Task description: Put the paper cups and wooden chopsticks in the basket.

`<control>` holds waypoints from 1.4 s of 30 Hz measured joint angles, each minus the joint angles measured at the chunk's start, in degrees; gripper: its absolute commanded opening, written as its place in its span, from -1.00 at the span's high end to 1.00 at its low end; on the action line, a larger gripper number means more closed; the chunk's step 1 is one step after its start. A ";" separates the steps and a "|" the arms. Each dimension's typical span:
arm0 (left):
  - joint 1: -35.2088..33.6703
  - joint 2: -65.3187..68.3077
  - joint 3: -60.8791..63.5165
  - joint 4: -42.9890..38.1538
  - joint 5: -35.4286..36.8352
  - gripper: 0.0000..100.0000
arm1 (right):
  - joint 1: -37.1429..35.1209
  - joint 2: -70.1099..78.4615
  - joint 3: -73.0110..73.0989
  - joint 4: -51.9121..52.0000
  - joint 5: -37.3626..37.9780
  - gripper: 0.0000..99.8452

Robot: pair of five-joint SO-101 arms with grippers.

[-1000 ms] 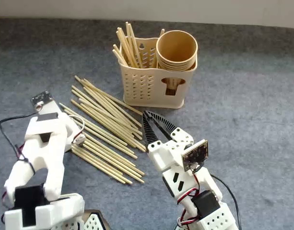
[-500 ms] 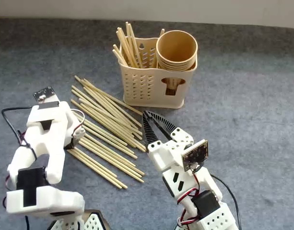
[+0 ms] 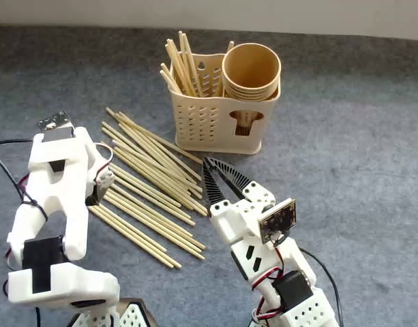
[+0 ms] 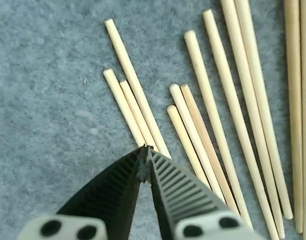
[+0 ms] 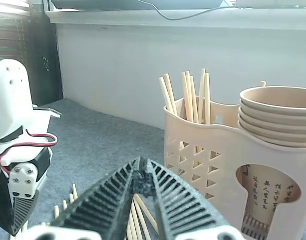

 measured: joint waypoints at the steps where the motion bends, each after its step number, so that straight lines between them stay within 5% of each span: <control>1: 0.00 0.00 0.35 -0.09 0.00 0.96 | 0.00 0.00 0.00 0.00 0.00 0.99; 12: 0.00 0.26 9.23 -5.89 0.00 0.63 | 0.00 0.00 0.00 0.00 0.00 0.99; 18: 0.00 0.18 12.92 -11.43 0.00 0.72 | 0.00 0.00 0.00 0.00 0.00 0.99; 23: 0.18 -0.09 13.54 -13.36 0.00 1.00 | 0.00 0.00 0.00 0.00 0.00 0.99; 36: 0.35 -0.18 13.01 -14.51 0.09 0.99 | 0.00 0.00 0.00 0.00 0.00 0.99; 42: 0.09 -7.91 9.14 -7.82 0.00 0.99 | 0.00 0.00 0.00 0.00 0.00 0.99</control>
